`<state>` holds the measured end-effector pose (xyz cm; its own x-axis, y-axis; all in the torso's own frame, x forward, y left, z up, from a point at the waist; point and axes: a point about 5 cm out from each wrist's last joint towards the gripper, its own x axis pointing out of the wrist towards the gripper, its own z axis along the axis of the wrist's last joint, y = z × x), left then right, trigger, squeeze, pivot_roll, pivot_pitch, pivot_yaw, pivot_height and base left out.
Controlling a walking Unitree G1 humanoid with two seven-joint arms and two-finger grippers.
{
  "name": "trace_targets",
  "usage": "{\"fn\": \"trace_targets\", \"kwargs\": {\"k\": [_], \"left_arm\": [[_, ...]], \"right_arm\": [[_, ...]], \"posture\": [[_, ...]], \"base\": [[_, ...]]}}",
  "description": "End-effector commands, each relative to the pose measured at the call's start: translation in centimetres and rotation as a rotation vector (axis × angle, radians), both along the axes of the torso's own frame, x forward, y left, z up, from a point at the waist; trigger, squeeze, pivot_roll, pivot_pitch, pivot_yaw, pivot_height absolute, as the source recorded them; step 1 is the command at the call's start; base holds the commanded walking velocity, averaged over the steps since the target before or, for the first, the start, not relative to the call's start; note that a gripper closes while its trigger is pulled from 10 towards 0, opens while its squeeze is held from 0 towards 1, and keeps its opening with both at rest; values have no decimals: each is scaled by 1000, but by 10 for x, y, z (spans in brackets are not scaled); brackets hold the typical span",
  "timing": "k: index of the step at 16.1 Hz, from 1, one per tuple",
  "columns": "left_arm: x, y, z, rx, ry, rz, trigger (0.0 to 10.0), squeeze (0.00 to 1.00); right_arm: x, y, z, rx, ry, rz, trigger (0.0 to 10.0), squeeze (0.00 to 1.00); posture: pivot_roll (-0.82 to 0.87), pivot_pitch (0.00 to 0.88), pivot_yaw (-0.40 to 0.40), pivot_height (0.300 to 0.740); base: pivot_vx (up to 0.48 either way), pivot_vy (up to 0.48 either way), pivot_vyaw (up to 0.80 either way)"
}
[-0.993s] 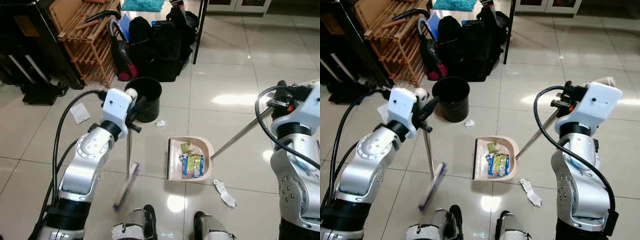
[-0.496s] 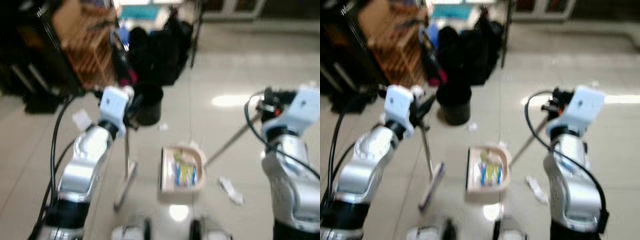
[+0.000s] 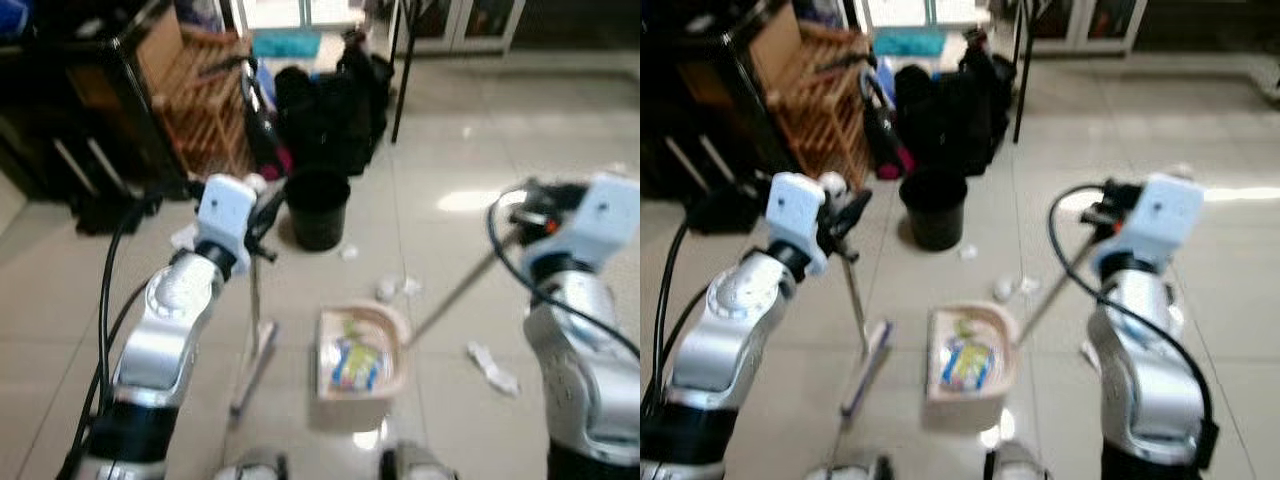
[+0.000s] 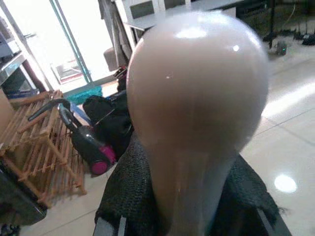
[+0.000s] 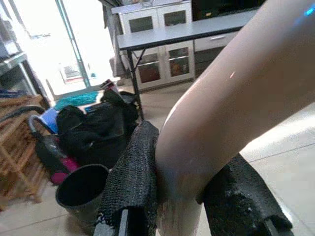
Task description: Sweep floor
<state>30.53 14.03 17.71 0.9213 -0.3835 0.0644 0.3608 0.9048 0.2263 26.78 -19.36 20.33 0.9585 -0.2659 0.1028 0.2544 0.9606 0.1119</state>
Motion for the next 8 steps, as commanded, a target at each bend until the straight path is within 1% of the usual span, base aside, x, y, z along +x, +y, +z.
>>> {"fn": "trace_targets", "kwargs": {"k": [1,4,5,6,7,8], "left_arm": [[-3,8,4,49,-24,23,10000,0],[-3,10,3,29,-12,53,10000,0],[-4,11,2,-17,3,69,10000,0],[-4,13,2,-49,13,87,10000,0],[-5,14,3,-30,10,95,10000,0],[-6,15,3,-40,3,97,10000,0]], "right_arm": [[0,10,10,7,-43,50,10000,0],[1,12,10,11,-38,64,10000,0],[1,12,10,13,-36,69,10000,0],[1,13,10,15,-36,72,10000,0],[2,13,10,17,-35,74,10000,0],[2,13,12,19,-39,78,10000,0]], "posture": [[-49,147,19,740],[-44,158,10,740],[-44,163,9,740],[-47,166,7,740],[-46,166,5,740],[-47,170,4,740]], "base": [[0,-480,0],[0,-480,0],[0,-480,0],[0,0,0],[0,0,0],[0,0,0]]}}
